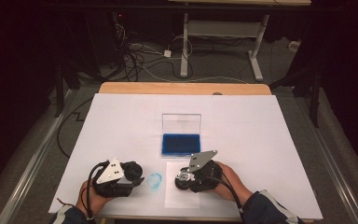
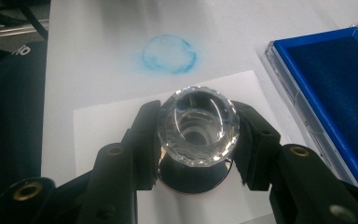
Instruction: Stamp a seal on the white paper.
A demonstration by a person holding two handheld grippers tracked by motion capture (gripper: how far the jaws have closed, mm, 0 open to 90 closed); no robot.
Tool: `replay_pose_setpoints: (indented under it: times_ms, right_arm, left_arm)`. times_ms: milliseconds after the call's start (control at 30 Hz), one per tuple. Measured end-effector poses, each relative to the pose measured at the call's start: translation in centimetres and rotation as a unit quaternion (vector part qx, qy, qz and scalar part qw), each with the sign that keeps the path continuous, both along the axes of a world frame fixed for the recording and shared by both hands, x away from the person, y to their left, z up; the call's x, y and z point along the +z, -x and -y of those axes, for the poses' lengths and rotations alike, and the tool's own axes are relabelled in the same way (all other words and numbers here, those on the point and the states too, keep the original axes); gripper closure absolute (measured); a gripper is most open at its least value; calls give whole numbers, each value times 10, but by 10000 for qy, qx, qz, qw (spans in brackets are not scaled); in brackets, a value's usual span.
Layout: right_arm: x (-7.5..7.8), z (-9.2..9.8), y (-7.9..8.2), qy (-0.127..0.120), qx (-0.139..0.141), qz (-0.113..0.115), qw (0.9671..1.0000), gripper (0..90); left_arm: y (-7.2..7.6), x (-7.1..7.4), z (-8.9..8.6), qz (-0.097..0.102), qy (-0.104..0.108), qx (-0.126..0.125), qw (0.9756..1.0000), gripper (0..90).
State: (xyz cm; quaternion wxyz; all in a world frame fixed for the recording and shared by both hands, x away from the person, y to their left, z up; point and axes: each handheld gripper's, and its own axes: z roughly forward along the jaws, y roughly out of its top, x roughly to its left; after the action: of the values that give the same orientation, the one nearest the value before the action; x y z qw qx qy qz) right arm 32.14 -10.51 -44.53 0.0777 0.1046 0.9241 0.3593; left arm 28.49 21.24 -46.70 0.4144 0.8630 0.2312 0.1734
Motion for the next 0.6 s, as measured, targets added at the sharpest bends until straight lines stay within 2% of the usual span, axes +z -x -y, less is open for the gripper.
replay_pose_setpoints:
  times_ms: [33, 100, 200, 300, 400, 600]
  right_arm:
    - [0, 0, 0, -12, 0, -22, 10000, 567]
    - [5, 1, 0, -32, -24, 88, 10000, 567]
    - [22, 9, 0, -384, -80, 147, 9991, 567]
    - [31, 13, 2, -512, -114, 234, 9983, 567]
    - [32, 13, 3, -507, -94, 237, 9984, 567]
    - [25, 9, 1, -381, -97, 189, 9990, 567]
  left_arm:
    - [0, 0, 0, 5, -3, 2, 10000, 358]
    - [0, 1, -1, 21, 12, 13, 10000, 358]
    - [0, 1, -1, 13, 23, 28, 10000, 358]
    - [-1, 1, -1, 10, 18, 30, 10000, 358]
    - [0, 1, 0, 4, 4, 24, 10000, 358]
    - [-1, 0, 0, -9, -6, 16, 10000, 358]
